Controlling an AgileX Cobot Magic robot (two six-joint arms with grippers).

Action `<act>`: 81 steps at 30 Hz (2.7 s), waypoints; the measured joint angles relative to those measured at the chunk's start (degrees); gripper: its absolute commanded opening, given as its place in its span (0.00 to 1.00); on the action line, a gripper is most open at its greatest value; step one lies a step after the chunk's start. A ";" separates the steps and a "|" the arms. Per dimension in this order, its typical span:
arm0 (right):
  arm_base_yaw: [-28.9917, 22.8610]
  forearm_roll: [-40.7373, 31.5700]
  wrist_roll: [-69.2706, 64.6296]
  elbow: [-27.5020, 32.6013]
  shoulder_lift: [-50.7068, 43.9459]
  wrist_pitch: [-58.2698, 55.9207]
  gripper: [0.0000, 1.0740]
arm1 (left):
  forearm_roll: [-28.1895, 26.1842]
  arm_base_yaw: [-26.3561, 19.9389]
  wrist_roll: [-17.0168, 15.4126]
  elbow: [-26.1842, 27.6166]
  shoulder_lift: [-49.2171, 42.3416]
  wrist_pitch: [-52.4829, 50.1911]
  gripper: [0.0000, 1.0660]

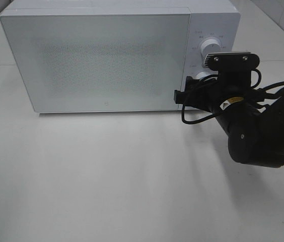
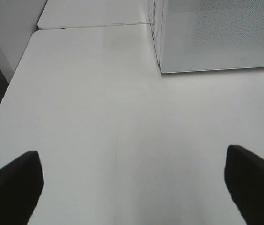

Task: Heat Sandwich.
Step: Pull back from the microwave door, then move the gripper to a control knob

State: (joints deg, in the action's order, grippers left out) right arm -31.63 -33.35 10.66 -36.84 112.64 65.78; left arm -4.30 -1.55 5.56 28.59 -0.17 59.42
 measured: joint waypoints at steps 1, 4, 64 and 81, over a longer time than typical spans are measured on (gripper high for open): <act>0.00 0.00 0.00 -0.40 0.57 -0.17 0.71 | 0.00 0.00 0.00 0.00 0.00 0.00 0.97; 0.29 0.00 -0.06 -1.49 1.43 -0.80 0.71 | 0.00 0.00 0.00 0.00 0.00 0.00 0.97; 1.26 -0.06 -49.73 -2.81 2.75 0.23 0.12 | 0.00 0.00 0.00 0.00 0.00 0.00 0.97; 1.26 -1.26 -77.12 -2.81 2.86 0.69 0.12 | 0.00 0.00 0.00 0.00 0.00 0.00 0.97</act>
State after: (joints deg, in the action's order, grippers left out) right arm -30.37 -34.61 -66.46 -39.65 115.51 66.46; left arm -4.30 -1.55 5.56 28.59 -0.17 59.42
